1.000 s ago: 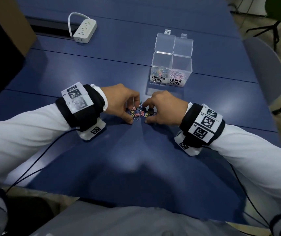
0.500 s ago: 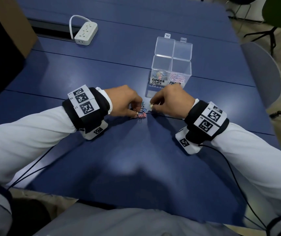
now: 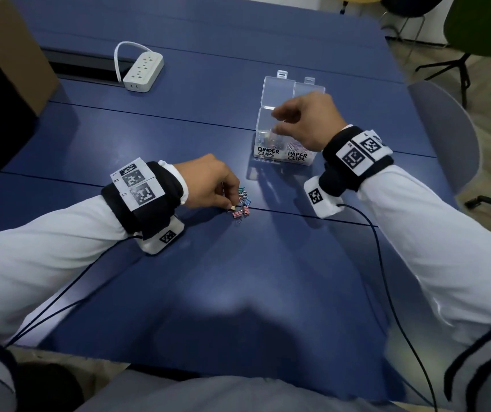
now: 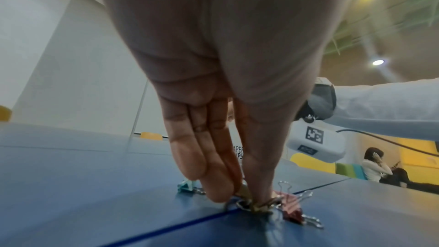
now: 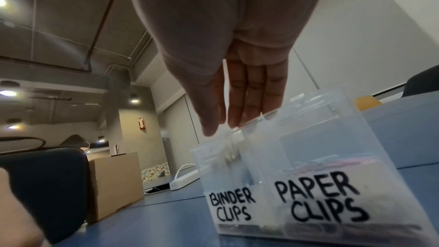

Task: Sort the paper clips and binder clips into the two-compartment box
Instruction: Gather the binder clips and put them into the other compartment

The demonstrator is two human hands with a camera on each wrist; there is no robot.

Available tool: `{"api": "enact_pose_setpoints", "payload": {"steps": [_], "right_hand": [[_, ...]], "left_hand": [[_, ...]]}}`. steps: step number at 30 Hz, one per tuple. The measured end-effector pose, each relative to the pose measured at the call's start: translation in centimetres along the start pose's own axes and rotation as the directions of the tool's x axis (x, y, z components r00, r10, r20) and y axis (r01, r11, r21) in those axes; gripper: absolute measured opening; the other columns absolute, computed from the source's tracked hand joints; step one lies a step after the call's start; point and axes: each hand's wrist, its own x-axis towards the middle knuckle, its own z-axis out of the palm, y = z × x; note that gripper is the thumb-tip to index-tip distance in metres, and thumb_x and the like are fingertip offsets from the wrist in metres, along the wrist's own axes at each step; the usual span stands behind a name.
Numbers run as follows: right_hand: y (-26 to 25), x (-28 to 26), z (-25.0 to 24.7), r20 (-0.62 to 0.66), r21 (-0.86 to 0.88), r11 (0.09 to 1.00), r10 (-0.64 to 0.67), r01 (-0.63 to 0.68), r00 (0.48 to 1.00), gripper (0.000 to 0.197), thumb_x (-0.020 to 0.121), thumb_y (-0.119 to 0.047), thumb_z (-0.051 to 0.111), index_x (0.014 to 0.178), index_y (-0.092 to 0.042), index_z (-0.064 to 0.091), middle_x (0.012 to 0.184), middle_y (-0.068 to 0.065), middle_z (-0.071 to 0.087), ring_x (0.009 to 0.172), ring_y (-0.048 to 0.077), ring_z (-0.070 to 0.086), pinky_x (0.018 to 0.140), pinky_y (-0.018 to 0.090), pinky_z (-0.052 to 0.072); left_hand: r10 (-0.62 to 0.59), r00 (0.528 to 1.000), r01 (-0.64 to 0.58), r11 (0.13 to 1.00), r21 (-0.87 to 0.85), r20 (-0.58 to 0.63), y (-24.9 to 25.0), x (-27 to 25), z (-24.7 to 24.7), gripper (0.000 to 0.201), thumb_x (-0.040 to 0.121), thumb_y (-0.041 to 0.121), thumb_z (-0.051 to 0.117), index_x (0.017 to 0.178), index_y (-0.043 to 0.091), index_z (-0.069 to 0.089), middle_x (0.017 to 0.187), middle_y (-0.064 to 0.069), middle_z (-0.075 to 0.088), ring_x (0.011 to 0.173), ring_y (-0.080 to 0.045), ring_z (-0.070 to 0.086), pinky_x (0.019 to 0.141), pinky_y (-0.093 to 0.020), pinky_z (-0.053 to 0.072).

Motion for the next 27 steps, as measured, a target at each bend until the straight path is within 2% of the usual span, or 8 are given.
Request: {"api": "enact_pose_setpoints", "payload": {"steps": [5, 9, 12, 15, 19, 21, 24, 27], "right_hand": [[0.7, -1.6, 0.0, -0.153, 0.012, 0.997, -0.071, 0.074, 0.986, 0.024, 0.086, -0.016, 0.062, 0.107, -0.019, 0.072, 0.094, -0.008, 0.067, 0.081, 0.002, 0.055, 0.08, 0.0, 0.036], [1.6, -4.4, 0.8, -0.216, 0.045, 0.989, -0.126, 0.138, 0.968, 0.019, 0.082, -0.015, 0.063, 0.096, -0.02, 0.075, 0.095, -0.003, 0.068, 0.084, 0.005, 0.057, 0.086, 0.017, 0.044], [1.5, -6.1, 1.6, -0.168, 0.023, 0.99, -0.133, 0.138, 0.977, 0.015, 0.079, -0.012, 0.065, 0.087, -0.018, 0.076, 0.088, 0.001, 0.068, 0.08, 0.013, 0.061, 0.081, 0.021, 0.046], [1.3, -7.1, 2.4, -0.062, -0.005, 0.994, -0.107, 0.107, 0.992, 0.017, 0.075, -0.009, 0.065, 0.083, -0.019, 0.076, 0.085, 0.001, 0.068, 0.078, 0.017, 0.062, 0.082, 0.033, 0.052], [1.2, -7.7, 3.1, 0.107, -0.045, 0.998, -0.049, 0.054, 0.993, 0.018, 0.074, -0.015, 0.064, 0.084, -0.025, 0.074, 0.088, -0.003, 0.069, 0.08, 0.017, 0.064, 0.079, 0.038, 0.055], [1.2, -8.1, 3.4, 0.171, -0.077, 0.994, -0.064, 0.078, 0.983, 0.019, 0.074, -0.017, 0.064, 0.087, -0.026, 0.074, 0.089, -0.003, 0.069, 0.081, 0.016, 0.063, 0.079, 0.037, 0.055], [1.0, -8.6, 3.4, 0.244, -0.09, 0.989, -0.096, 0.121, 0.965, 0.021, 0.076, -0.018, 0.066, 0.094, -0.024, 0.074, 0.092, -0.002, 0.07, 0.081, 0.013, 0.061, 0.081, 0.034, 0.054], [0.5, -8.7, 3.4, 0.299, -0.077, 0.987, -0.112, 0.141, 0.948, 0.023, 0.077, -0.022, 0.072, 0.1, -0.022, 0.073, 0.096, 0.0, 0.069, 0.083, 0.013, 0.061, 0.082, 0.034, 0.053]], "left_hand": [[-0.063, 0.998, 0.062, 0.996, -0.065, -0.011, 0.3, -0.4, -0.9, 0.008, 0.076, 0.031, 0.075, 0.084, 0.03, 0.073, 0.072, 0.012, 0.071, 0.07, 0.005, 0.062, 0.069, -0.017, 0.05], [-0.084, 0.986, 0.077, 0.995, -0.059, -0.142, 0.8, 0.7, -4.6, 0.01, 0.076, 0.031, 0.076, 0.085, 0.027, 0.075, 0.069, 0.015, 0.07, 0.064, 0.004, 0.061, 0.068, -0.014, 0.047], [-0.08, 0.949, 0.062, 0.996, -0.068, -0.305, 1.6, 3.4, -7.7, 0.013, 0.077, 0.031, 0.075, 0.088, 0.023, 0.075, 0.075, 0.008, 0.071, 0.066, 0.0, 0.06, 0.069, -0.009, 0.043], [-0.072, 0.917, 0.056, 0.997, -0.054, -0.393, 2.6, 6.9, -9.2, 0.015, 0.078, 0.031, 0.073, 0.088, 0.021, 0.075, 0.075, 0.007, 0.068, 0.064, -0.002, 0.058, 0.062, 0.002, 0.035], [-0.058, 0.928, 0.072, 0.997, 0.024, -0.368, 3.6, 9.8, -8.6, 0.016, 0.082, 0.028, 0.069, 0.096, 0.021, 0.074, 0.09, -0.001, 0.073, 0.074, -0.007, 0.055, 0.074, -0.014, 0.038], [-0.046, 0.929, 0.072, 0.996, 0.056, -0.367, 3.4, 9.8, -8.2, 0.02, 0.086, 0.025, 0.064, 0.102, 0.019, 0.073, 0.095, -0.004, 0.073, 0.076, -0.01, 0.056, 0.078, -0.015, 0.035], [-0.038, 0.914, 0.067, 0.996, 0.058, -0.404, 2.2, 8.1, -8.0, 0.022, 0.087, 0.026, 0.061, 0.106, 0.021, 0.072, 0.097, -0.005, 0.072, 0.086, -0.018, 0.064, 0.083, -0.018, 0.038], [-0.03, 0.915, 0.059, 0.996, 0.061, -0.403, 0.7, 4.8, -7.4, 0.019, 0.085, 0.024, 0.063, 0.102, 0.02, 0.072, 0.095, -0.003, 0.069, 0.08, -0.018, 0.063, 0.081, -0.02, 0.041]]}}
